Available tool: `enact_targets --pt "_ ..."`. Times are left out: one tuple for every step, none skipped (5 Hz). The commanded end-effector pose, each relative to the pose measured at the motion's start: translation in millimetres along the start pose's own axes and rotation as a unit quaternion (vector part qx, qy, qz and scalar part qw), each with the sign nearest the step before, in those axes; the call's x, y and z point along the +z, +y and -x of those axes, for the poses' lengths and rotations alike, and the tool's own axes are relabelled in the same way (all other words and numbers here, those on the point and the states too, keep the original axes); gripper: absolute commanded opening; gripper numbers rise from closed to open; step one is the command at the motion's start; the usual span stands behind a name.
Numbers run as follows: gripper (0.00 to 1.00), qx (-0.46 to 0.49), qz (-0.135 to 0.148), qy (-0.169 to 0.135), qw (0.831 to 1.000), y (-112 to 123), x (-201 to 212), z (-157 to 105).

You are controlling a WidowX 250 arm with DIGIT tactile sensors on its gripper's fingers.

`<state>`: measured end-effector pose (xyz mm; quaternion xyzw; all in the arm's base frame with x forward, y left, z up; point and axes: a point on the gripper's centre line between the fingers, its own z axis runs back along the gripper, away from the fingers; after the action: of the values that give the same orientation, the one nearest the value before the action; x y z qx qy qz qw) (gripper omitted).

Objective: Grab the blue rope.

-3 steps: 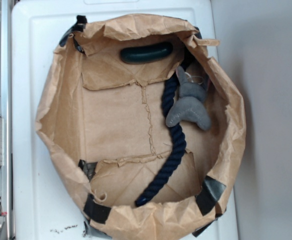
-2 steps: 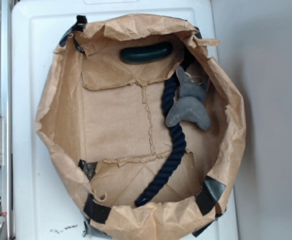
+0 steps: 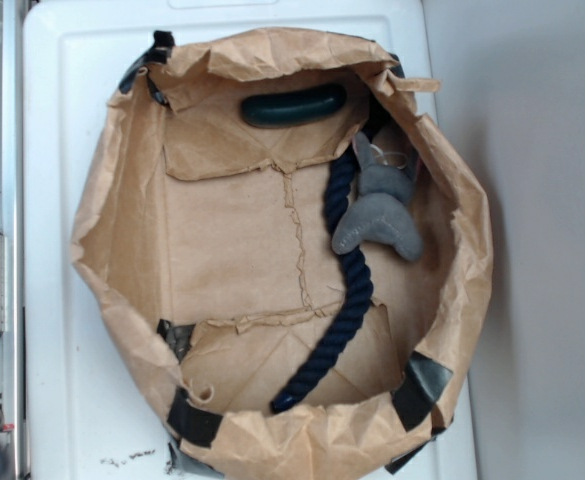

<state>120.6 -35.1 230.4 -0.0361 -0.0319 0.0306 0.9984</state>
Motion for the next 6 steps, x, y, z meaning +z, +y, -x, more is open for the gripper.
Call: enact_targets --pt "1.00 0.033 0.008 -0.048 0.998 -40 -15 -34" --pt "1.00 0.054 0.010 -0.042 0.998 -47 -21 -62" --pt "1.00 0.060 0.021 -0.045 0.997 -40 -25 -91" --pt "1.00 0.074 0.030 -0.052 0.995 -15 -34 -121" --pt "1.00 0.087 0.038 -0.044 0.995 5 -38 -139" --pt "1.00 0.087 0.038 -0.044 0.995 5 -38 -139"
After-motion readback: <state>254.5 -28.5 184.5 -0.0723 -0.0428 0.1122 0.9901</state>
